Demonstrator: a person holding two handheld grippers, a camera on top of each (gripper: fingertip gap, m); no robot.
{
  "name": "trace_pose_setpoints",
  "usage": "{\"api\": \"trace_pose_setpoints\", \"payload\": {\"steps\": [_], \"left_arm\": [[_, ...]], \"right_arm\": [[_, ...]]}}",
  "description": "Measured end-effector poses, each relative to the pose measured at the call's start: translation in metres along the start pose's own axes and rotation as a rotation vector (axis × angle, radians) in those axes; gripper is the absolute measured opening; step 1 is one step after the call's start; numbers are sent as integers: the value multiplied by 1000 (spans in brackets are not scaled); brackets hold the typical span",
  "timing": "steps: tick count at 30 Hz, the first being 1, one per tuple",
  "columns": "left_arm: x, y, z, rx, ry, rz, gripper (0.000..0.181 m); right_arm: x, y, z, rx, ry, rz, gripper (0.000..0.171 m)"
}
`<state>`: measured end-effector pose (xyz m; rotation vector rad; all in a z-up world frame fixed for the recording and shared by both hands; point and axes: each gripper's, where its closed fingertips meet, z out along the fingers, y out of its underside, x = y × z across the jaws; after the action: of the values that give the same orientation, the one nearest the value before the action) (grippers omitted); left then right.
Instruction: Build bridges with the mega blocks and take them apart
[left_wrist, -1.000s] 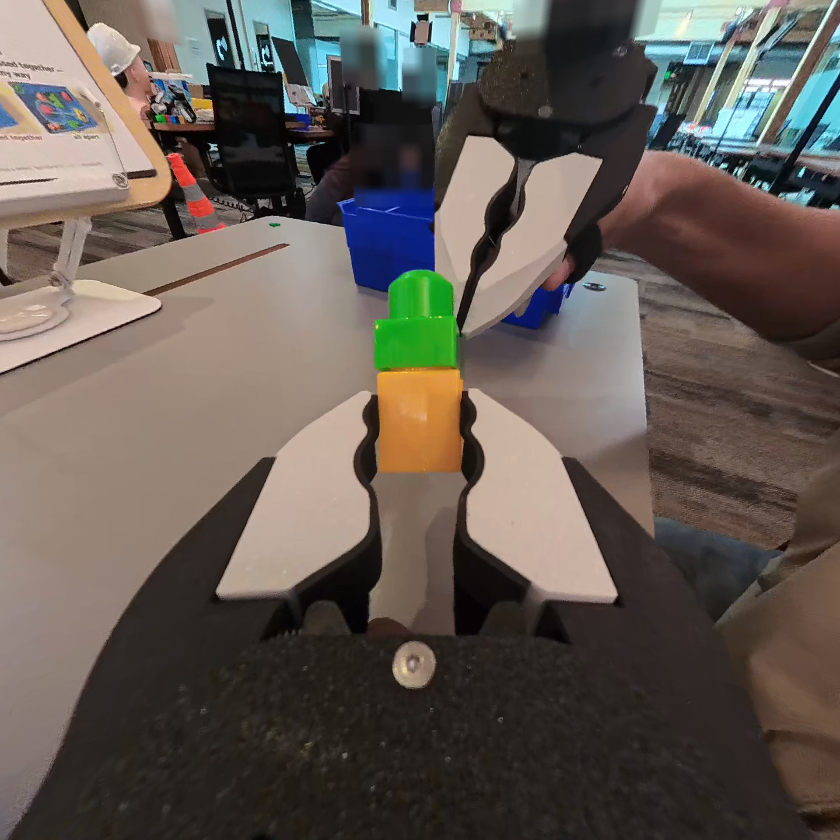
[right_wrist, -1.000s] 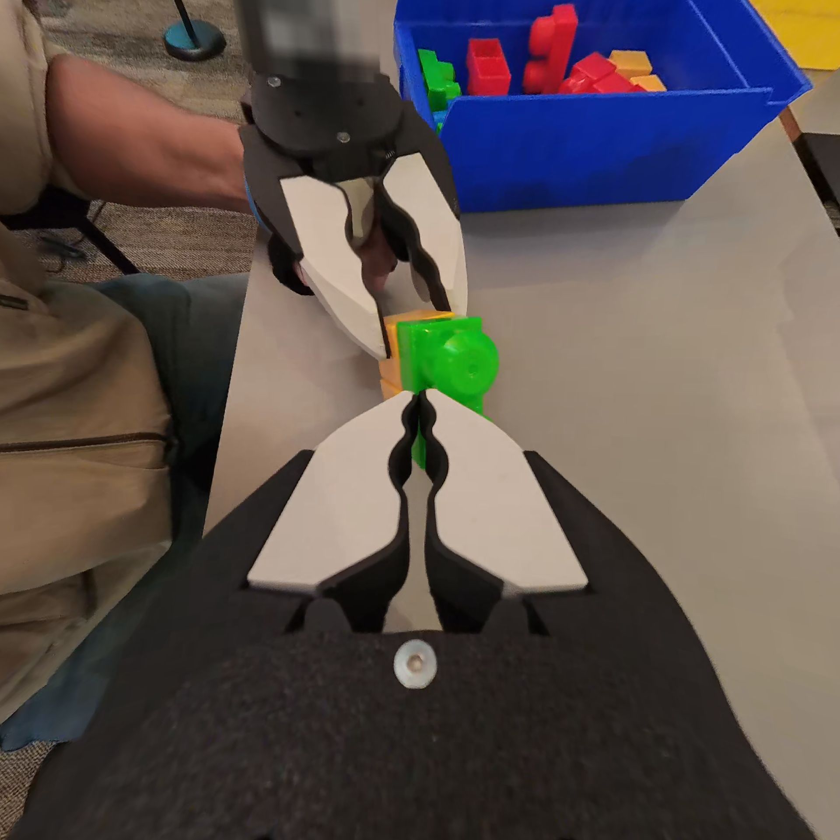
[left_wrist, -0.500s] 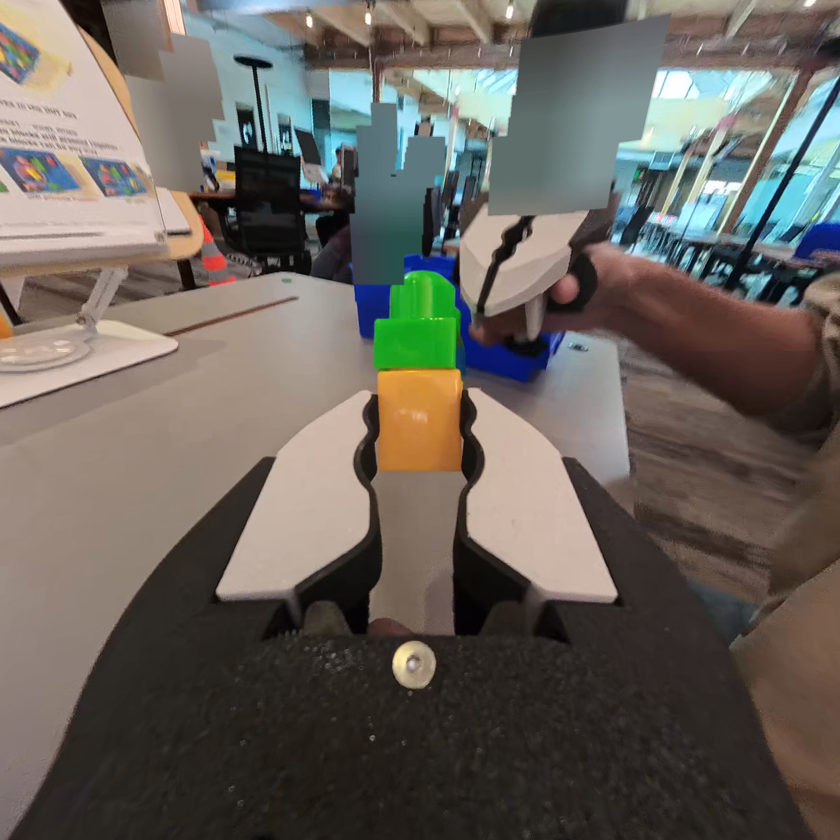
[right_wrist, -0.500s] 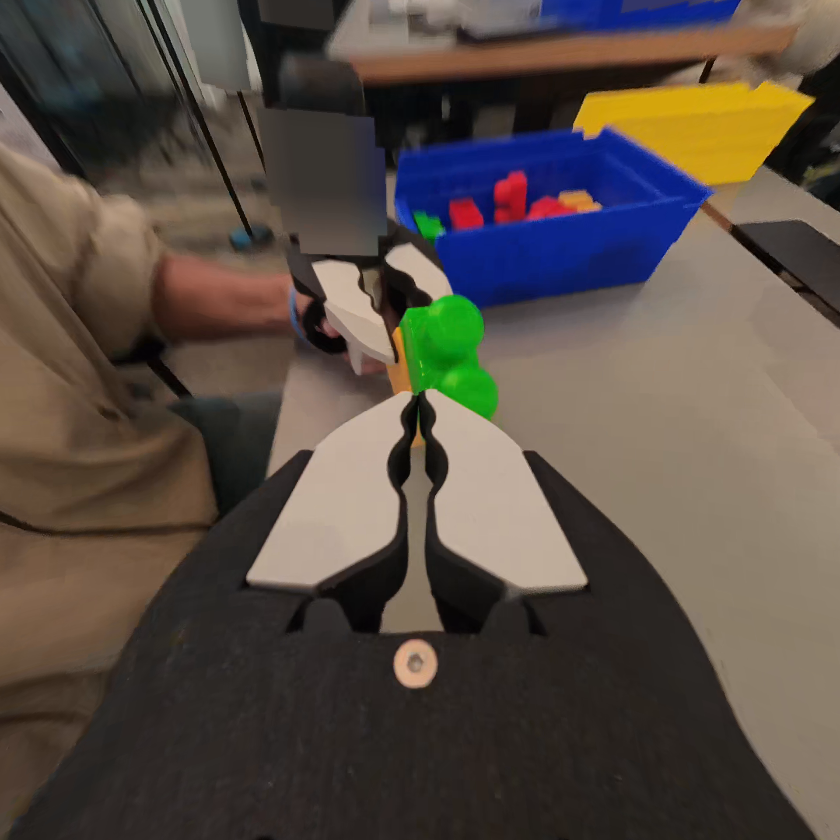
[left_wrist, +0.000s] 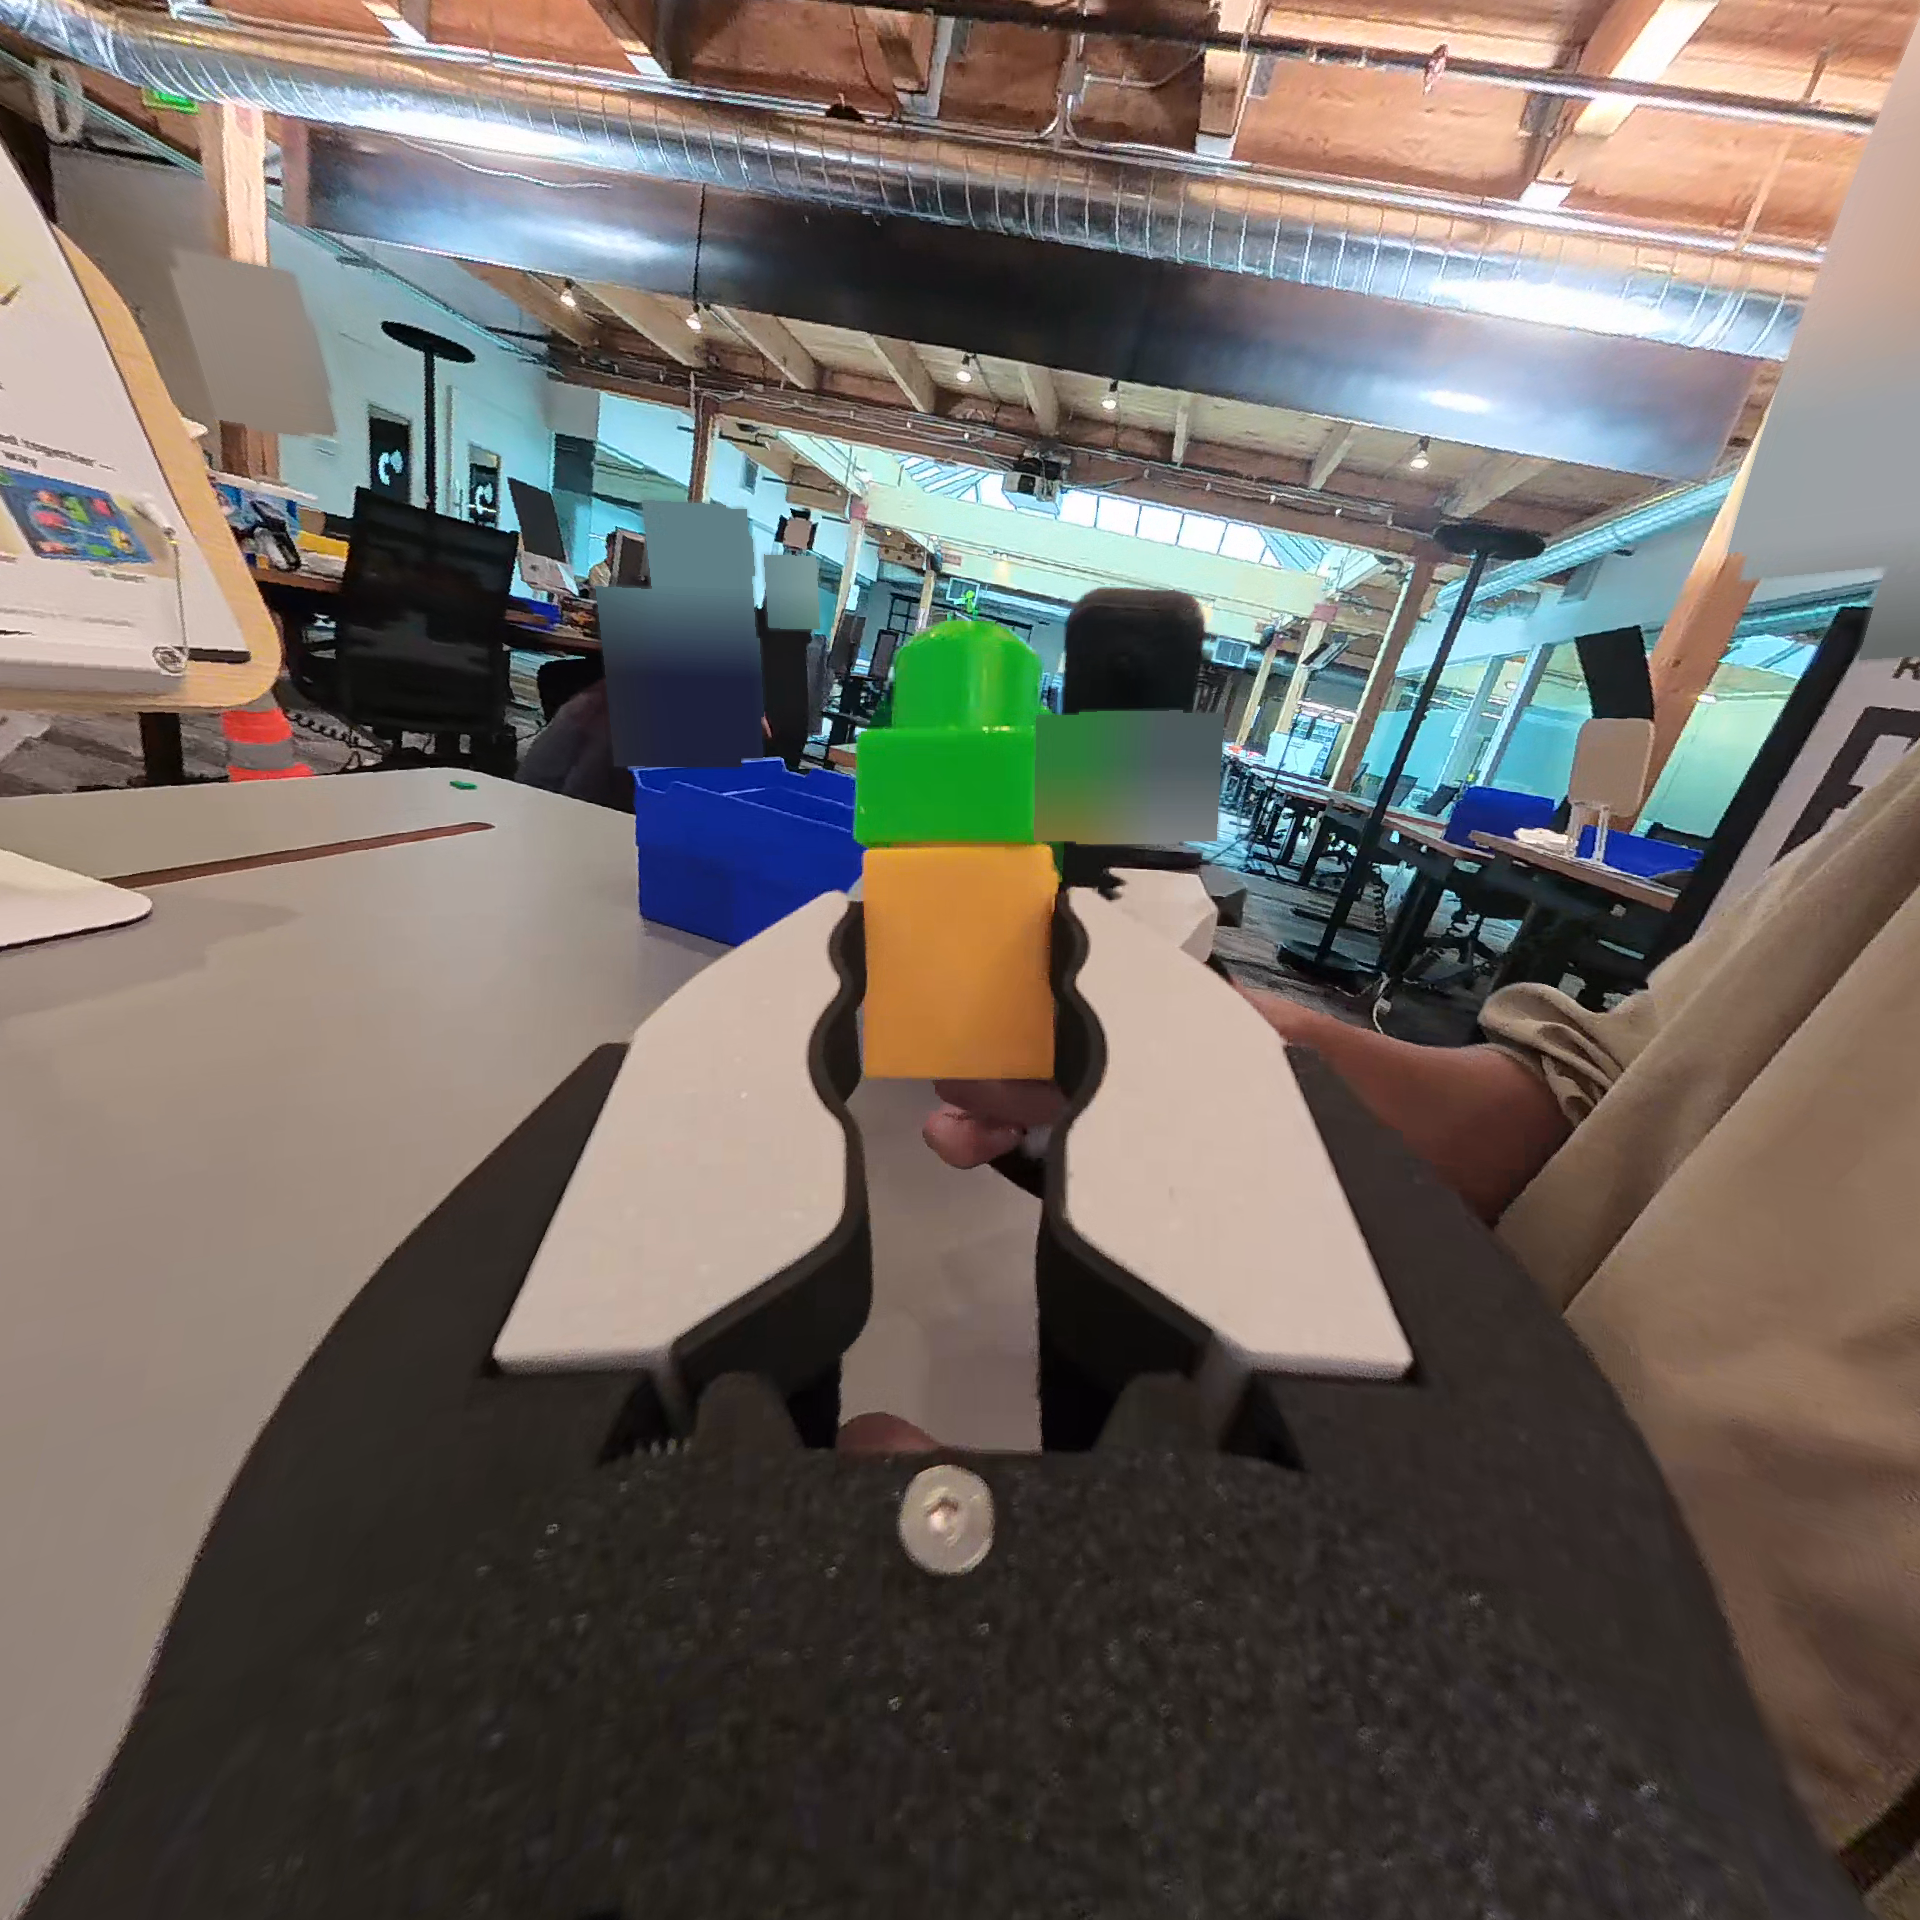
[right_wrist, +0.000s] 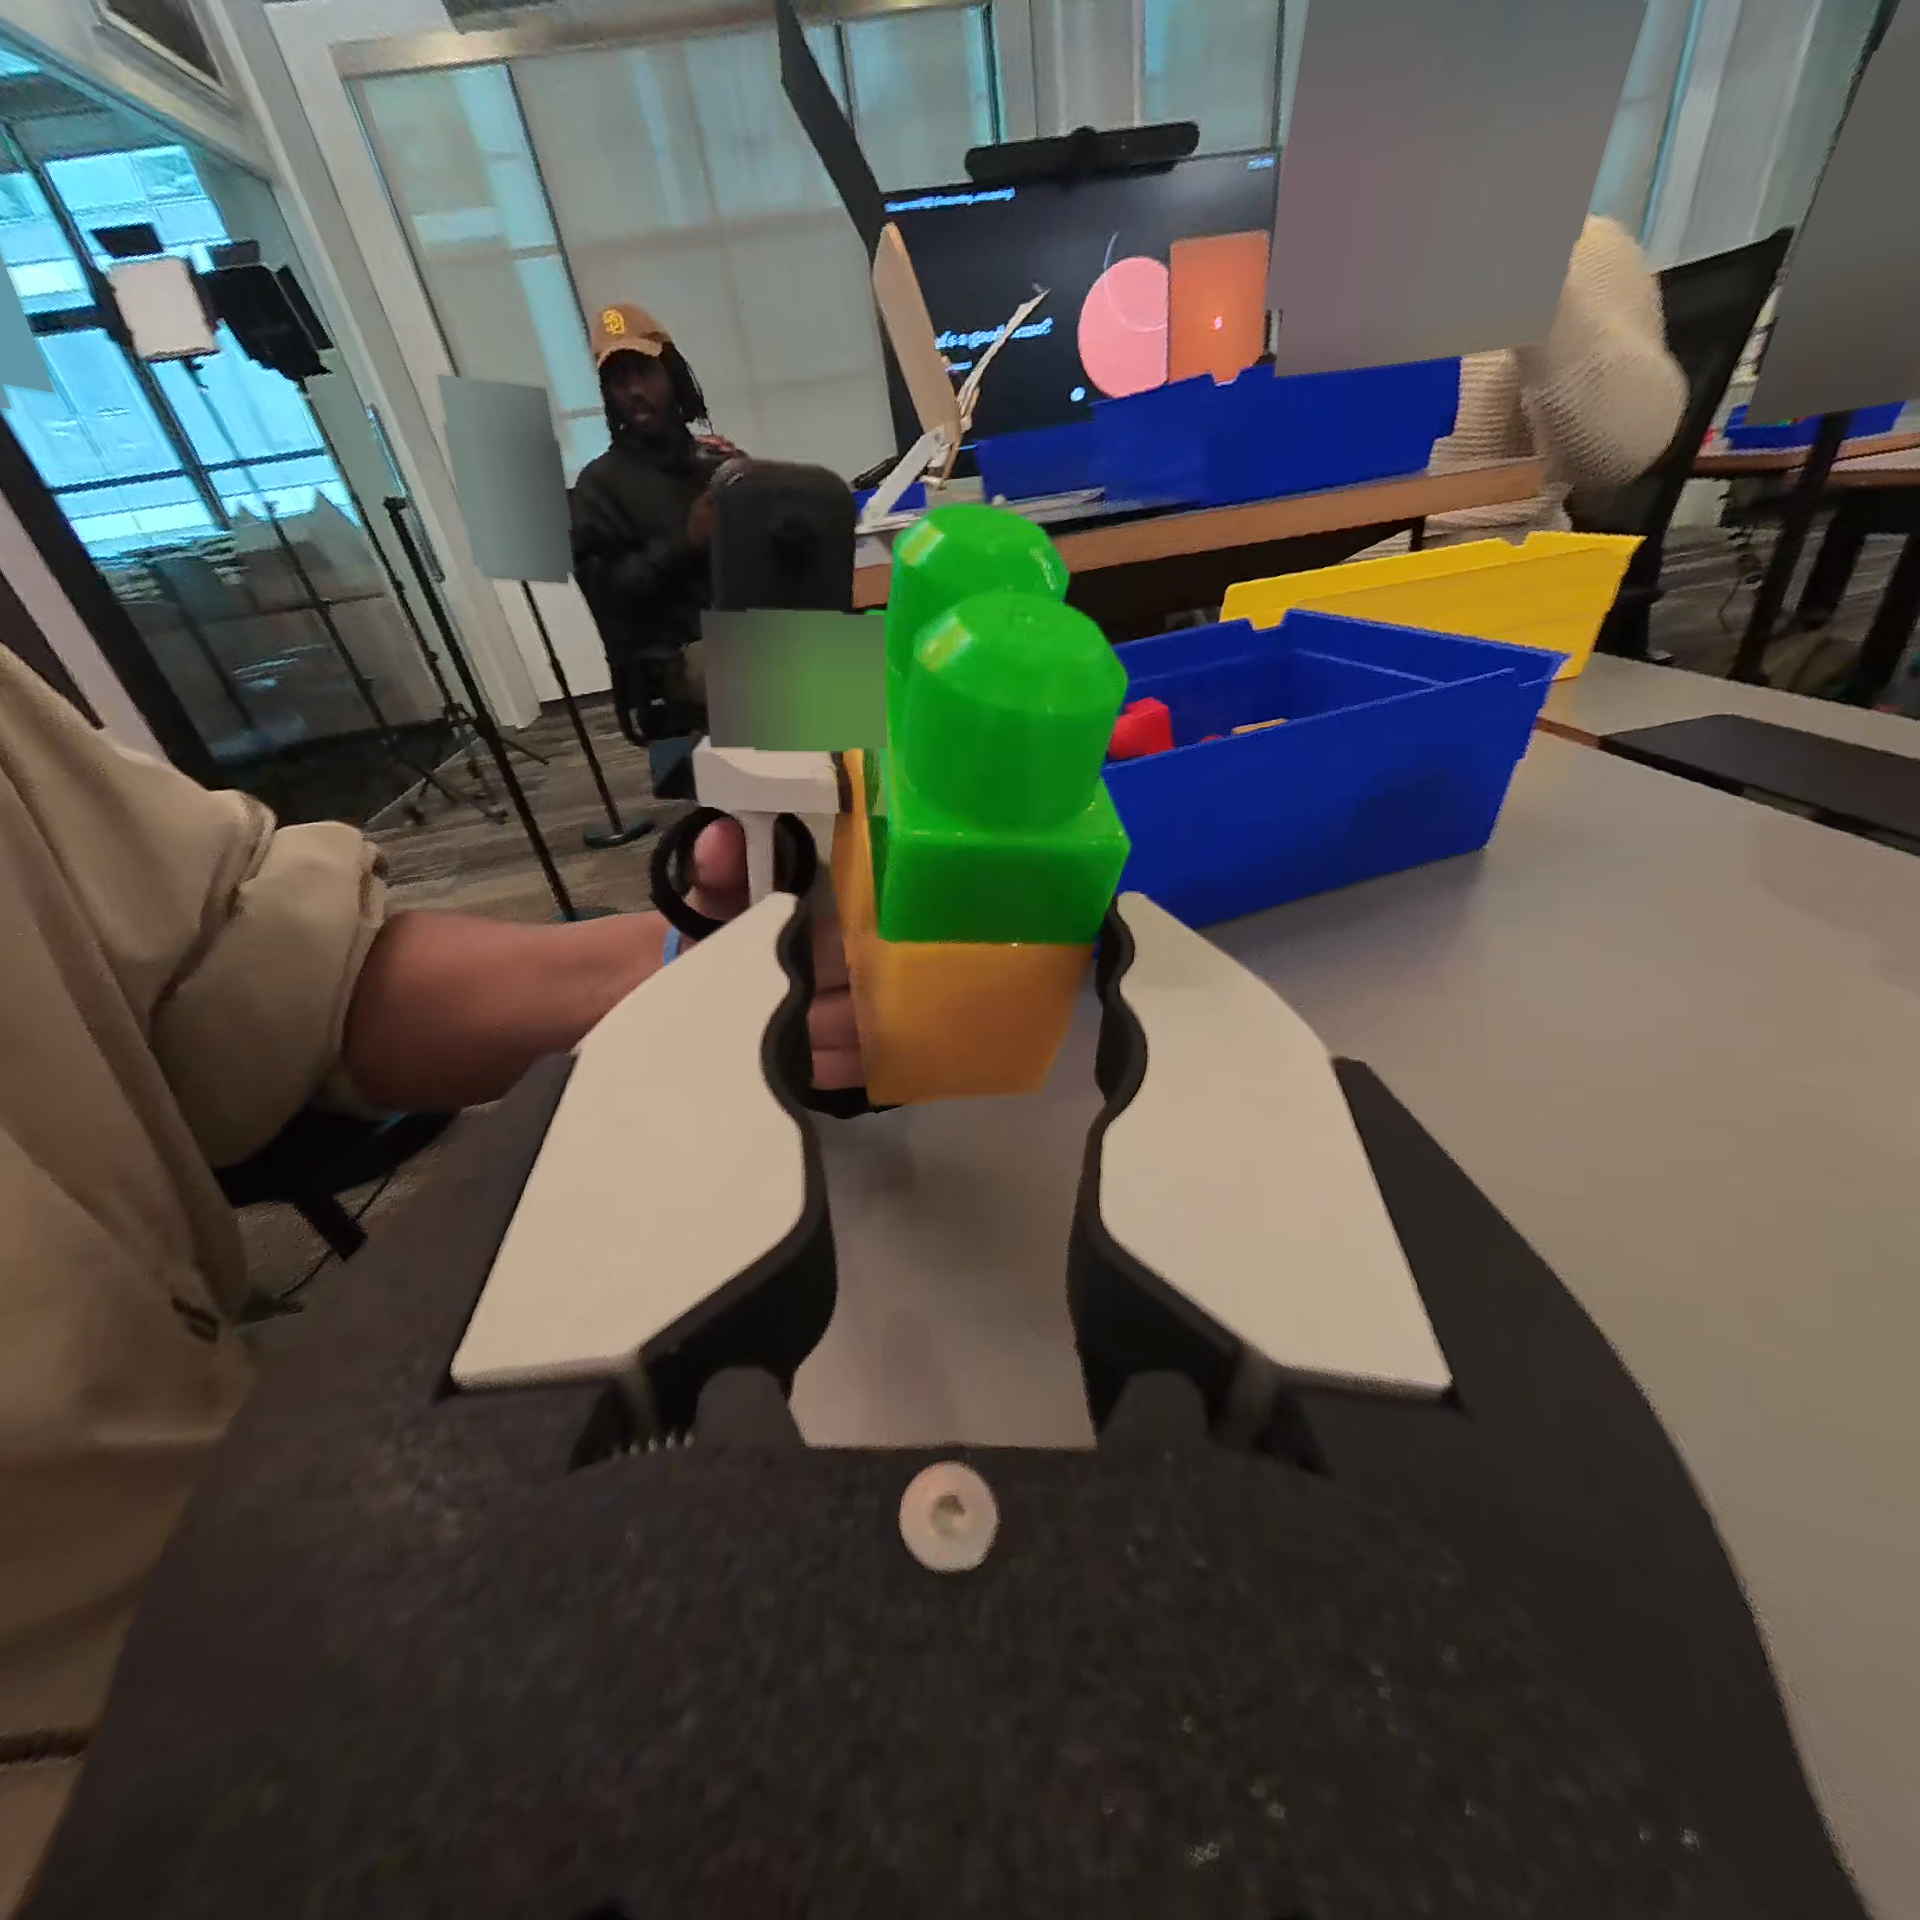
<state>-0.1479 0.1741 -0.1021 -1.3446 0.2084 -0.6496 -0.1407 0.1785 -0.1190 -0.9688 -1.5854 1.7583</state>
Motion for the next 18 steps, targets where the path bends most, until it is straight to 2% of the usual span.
{"api": "trace_pose_setpoints", "payload": {"steps": [4,9,13,18], "left_arm": [[6,2,1,15,28,-10,33],[9,5,2,3,34,-2,34],[9,13,2,-50,4,34,34],[-1,27,-7,-193,-63,46,48]], "right_arm": [[-1,6,6,-30,-28,19,52],[-8,5,4,-41,-79,12,41],[-7,9,-1,-76,-88,-14,39],[3,17,-17,-117,-71,7,39]]}}
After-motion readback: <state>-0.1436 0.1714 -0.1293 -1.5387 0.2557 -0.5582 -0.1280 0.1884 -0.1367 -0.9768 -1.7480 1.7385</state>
